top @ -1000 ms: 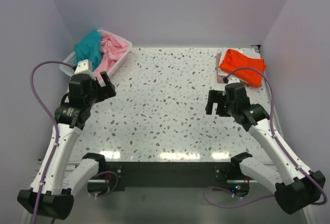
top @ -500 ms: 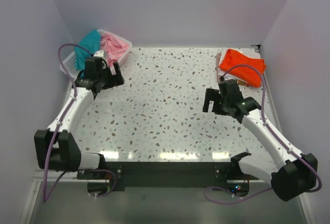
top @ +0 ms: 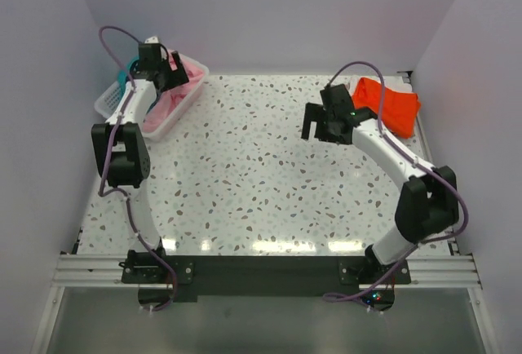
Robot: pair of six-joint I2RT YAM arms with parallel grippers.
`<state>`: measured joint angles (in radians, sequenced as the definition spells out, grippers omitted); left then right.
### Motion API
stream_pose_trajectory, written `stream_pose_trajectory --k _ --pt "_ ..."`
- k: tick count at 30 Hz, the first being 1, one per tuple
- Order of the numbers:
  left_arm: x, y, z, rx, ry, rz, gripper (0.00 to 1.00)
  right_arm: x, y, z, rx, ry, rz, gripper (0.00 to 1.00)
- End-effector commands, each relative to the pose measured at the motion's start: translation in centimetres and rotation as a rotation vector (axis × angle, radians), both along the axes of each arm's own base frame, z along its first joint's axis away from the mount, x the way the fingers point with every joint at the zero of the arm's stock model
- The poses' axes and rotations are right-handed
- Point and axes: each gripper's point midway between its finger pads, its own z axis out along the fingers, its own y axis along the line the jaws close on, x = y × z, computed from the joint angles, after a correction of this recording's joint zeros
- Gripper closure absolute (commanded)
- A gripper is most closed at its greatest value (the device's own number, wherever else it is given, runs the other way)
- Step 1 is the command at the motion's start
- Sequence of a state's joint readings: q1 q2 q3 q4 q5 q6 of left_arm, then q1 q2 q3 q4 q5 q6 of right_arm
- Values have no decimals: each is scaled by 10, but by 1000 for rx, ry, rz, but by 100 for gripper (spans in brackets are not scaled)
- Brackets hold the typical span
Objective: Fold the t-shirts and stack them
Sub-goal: Grab the tshirt from the pile
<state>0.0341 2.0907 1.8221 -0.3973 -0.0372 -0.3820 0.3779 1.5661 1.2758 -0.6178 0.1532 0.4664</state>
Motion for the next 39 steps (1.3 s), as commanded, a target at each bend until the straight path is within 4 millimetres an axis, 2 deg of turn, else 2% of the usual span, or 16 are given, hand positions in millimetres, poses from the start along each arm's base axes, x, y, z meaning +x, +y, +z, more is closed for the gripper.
stream_pose_trajectory --k 1,5,11,14,15,17,18,19,23,24,26,28,32,34,35,39 --pt "34 11 10 29 -68 26 0 32 17 16 -1 -45 70 1" --pt "49 9 -11 -5 -39 51 0 47 26 5 -11 2 98 2" --pt "32 0 -57 -60 60 58 0 51 29 -4 -11 24 96 2" --pt "22 -14 -74 -101 97 -3 25 52 25 -1 -27 10 91 2" --pt "21 -17 -76 -111 101 -19 58 51 26 0 -26 7 92 2" --pt "22 -24 -69 -136 87 -50 83 52 26 2 -20 -1 91 2" --pt "26 -25 -51 -139 51 -58 96 51 26 2 -19 -1 92 2" --pt "29 -26 -39 -143 28 -66 99 51 26 3 -14 -4 93 2" --pt "40 -29 48 -150 -135 -98 100 47 29 14 15 -32 98 2" --pt "39 -30 87 -146 -208 -108 100 46 29 13 22 -38 99 2" --pt "31 -37 143 -149 -311 -153 100 43 28 23 33 -67 100 3" --pt "21 -44 179 -151 -383 -194 100 38 27 25 42 -75 99 3" --pt "-29 -65 270 -123 -568 -322 100 27 22 35 54 -109 95 3" --pt "-49 -82 291 -101 -642 -419 100 18 16 41 52 -129 86 3" --pt "-72 -94 311 -97 -688 -481 100 15 14 45 52 -140 83 3" --pt "-140 -155 350 -105 -780 -705 100 -5 6 45 63 -146 62 3"
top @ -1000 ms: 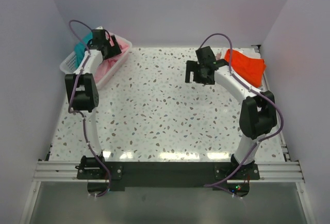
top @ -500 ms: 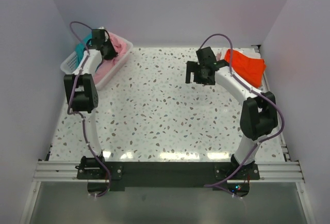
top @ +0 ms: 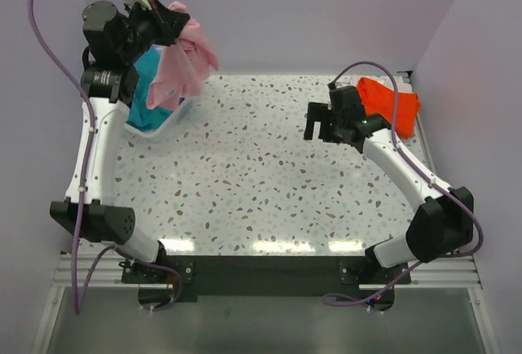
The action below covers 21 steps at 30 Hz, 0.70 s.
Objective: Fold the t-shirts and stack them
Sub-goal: Grab the tshirt from the pile, then move the tshirt to the center of the board
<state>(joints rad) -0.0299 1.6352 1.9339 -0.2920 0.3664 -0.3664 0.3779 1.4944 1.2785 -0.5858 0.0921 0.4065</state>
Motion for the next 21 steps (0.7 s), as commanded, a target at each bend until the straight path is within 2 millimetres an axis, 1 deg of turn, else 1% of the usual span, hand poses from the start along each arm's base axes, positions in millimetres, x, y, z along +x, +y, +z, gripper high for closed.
stream_pose_trajectory --k 1,2,3,4,5,6,7,8,9,10,11,12,13,14,15,16,17,18,19,20,21 --pt "-64 -60 37 49 -152 -255 100 -10 -6 22 35 -78 -27 3" --pt "-88 -66 39 38 -161 -301 100 -14 -7 23 43 -81 -33 3" --pt "-102 -72 46 21 -194 -337 100 -22 -10 17 40 -67 -36 3" --pt "-115 -77 47 -19 -189 -369 100 -26 -11 17 43 -69 -40 3" --pt "-134 -79 38 -36 -178 -402 100 -32 -13 24 58 -88 -44 3" --pt "-142 -80 38 -51 -199 -414 100 -39 -16 17 54 -73 -46 3" --pt "-148 -81 28 -78 -172 -422 100 -43 -17 15 56 -67 -48 3" --pt "-152 -81 0 -87 -113 -422 94 -48 -19 20 67 -85 -51 3" --pt "-153 -81 -25 -89 -42 -417 82 -55 -21 12 62 -62 -51 3" --pt "-152 -80 -50 -77 16 -403 58 -59 -22 11 65 -63 -51 3" --pt "-150 -72 -108 -75 184 -340 9 -66 -24 7 67 -57 -49 3" --pt "-149 -65 -138 -65 272 -286 0 -70 -24 5 72 -51 -41 3" --pt "-147 -53 -170 -43 358 -201 0 -74 -24 1 74 -44 -36 3" --pt "-161 -45 -217 -22 497 -163 0 -81 -25 -8 69 -19 -30 3" --pt "-169 -40 -235 -4 548 -135 0 -86 -25 -10 73 -8 -19 4" --pt "-174 -29 -252 22 591 -72 0 -90 -25 -14 72 5 -14 4" --pt "-192 -22 -271 38 649 -47 0 -97 -27 -23 67 27 -11 4" --pt "-200 -17 -276 56 664 -28 0 -102 -25 -26 78 39 0 4" --pt "-206 -8 -284 74 687 21 0 -106 -25 -29 83 50 4 5" --pt "-221 -3 -293 85 729 39 0 -112 -25 -38 83 73 7 5" --pt "-229 0 -297 91 748 50 0 -116 -25 -41 91 83 7 5"
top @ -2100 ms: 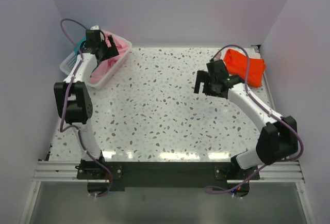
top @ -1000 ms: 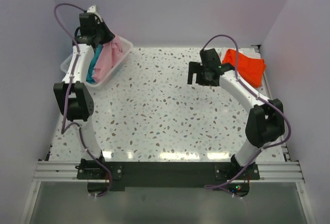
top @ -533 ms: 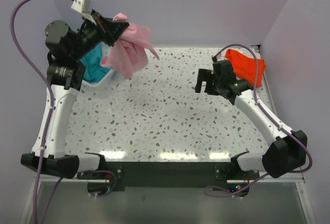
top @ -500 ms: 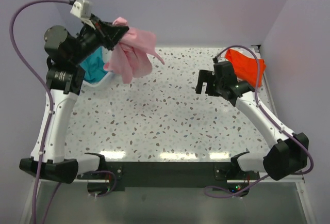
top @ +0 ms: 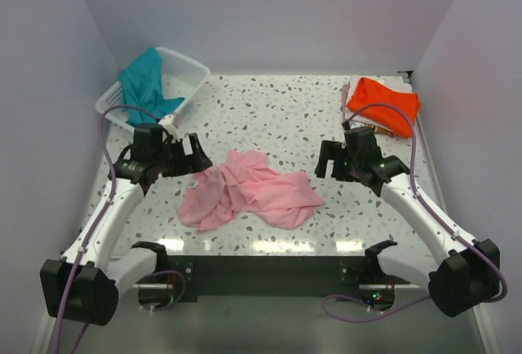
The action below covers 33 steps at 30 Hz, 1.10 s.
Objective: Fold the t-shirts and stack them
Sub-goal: Move the tshirt to the center of the board
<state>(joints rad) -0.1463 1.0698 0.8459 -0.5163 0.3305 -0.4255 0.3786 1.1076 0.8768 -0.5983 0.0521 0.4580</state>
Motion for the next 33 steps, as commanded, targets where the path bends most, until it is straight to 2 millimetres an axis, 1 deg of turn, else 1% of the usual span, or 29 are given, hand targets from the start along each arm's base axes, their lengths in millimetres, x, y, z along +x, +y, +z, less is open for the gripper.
stream_pose_trajectory --k 1,2,4,5,8,11,13,14,16,19,26,28,30,31,33 --pt "-29 29 3 115 2 95 0 -20 4 -11 43 47 15 5" --pt "-44 34 -8 126 51 111 0 -28 7 -19 55 80 22 5" --pt "-55 36 -18 122 93 142 0 -36 8 -28 60 117 24 5" --pt "-65 38 -26 121 112 155 0 -41 7 -35 60 143 11 5" --pt "-85 41 -36 107 153 197 0 -56 4 -54 42 226 0 5" --pt "-100 41 -47 77 197 239 0 -67 0 -71 27 287 -25 7" --pt "-107 38 -55 46 219 252 0 -68 0 -75 36 289 -36 7" --pt "-109 39 -57 44 226 258 0 -70 1 -78 45 298 -47 7" --pt "-113 41 -64 54 244 271 0 -67 5 -80 68 292 -51 7" --pt "-113 40 -69 54 257 273 0 -68 8 -87 81 311 -59 7" --pt "-100 39 -75 70 257 273 0 -64 8 -96 83 311 -80 8" --pt "-99 35 -82 59 283 266 0 -65 9 -101 83 325 -81 10" --pt "-96 30 -84 38 278 265 0 -64 12 -105 93 333 -83 12" --pt "-97 29 -89 34 286 266 0 -65 12 -110 89 352 -82 14" --pt "-98 27 -93 25 294 268 0 -65 17 -113 111 364 -76 18"
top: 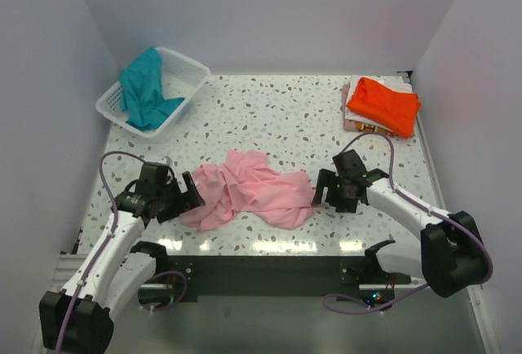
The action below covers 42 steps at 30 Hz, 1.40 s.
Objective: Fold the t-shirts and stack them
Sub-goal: Move the tshirt to the center of the board
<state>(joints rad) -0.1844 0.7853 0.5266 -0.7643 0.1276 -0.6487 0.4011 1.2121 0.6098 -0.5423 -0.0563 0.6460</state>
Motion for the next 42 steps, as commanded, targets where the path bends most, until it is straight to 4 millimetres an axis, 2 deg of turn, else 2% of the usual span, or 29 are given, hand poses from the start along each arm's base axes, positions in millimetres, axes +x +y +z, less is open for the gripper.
stream_pose_trajectory --k 1,4,6,9,14,21,22,25,27,29,30,31,32,33,34,35,38,39,41,42 --pt "10 -10 0 -50 -39 12 0 4 12 -5 58 0 -7 19" --pt "12 -15 -2 -85 -39 22 0 4 14 -8 63 8 -9 26" --pt "19 -20 -1 -109 -56 23 0 4 14 -8 65 7 -5 35" --pt "26 -29 -3 -133 -51 -4 0 4 18 -10 79 12 1 41" --pt "35 -38 -15 -145 -31 -40 0 2 20 -17 82 42 23 52" --pt "47 -48 -29 -153 -15 -86 0 3 23 -20 75 63 64 76" --pt "51 -50 -31 -150 -13 -94 0 9 23 -16 72 49 69 86" --pt "65 -56 -34 -148 -8 -110 0 18 21 -6 35 31 74 99" --pt "75 -62 -34 -145 -15 -130 0 23 15 1 0 26 64 100" --pt "94 -72 -35 -144 -15 -153 0 34 13 16 -23 -6 65 100" --pt "111 -79 -36 -136 -15 -174 0 39 11 21 -44 -23 59 100" --pt "119 -88 -35 -128 -20 -199 0 50 13 35 -48 -62 62 100" --pt "129 -93 -33 -120 -21 -218 0 53 10 43 -60 -70 58 100" --pt "158 -105 -11 -113 -91 -250 0 56 11 51 -57 -82 60 100" --pt "163 -113 -19 -82 -53 -274 0 70 9 66 -78 -134 43 100" --pt "196 -123 1 -57 -116 -297 0 72 7 75 -89 -148 38 100" --pt "221 -138 30 -12 -154 -338 0 85 0 99 -119 -211 5 100" --pt "241 -145 55 -6 -217 -347 0 87 -1 104 -124 -222 0 100" --pt "247 -141 71 30 -232 -340 0 91 -7 112 -146 -246 -26 100" --pt "249 -139 86 47 -270 -342 0 92 -9 113 -153 -251 -34 100"
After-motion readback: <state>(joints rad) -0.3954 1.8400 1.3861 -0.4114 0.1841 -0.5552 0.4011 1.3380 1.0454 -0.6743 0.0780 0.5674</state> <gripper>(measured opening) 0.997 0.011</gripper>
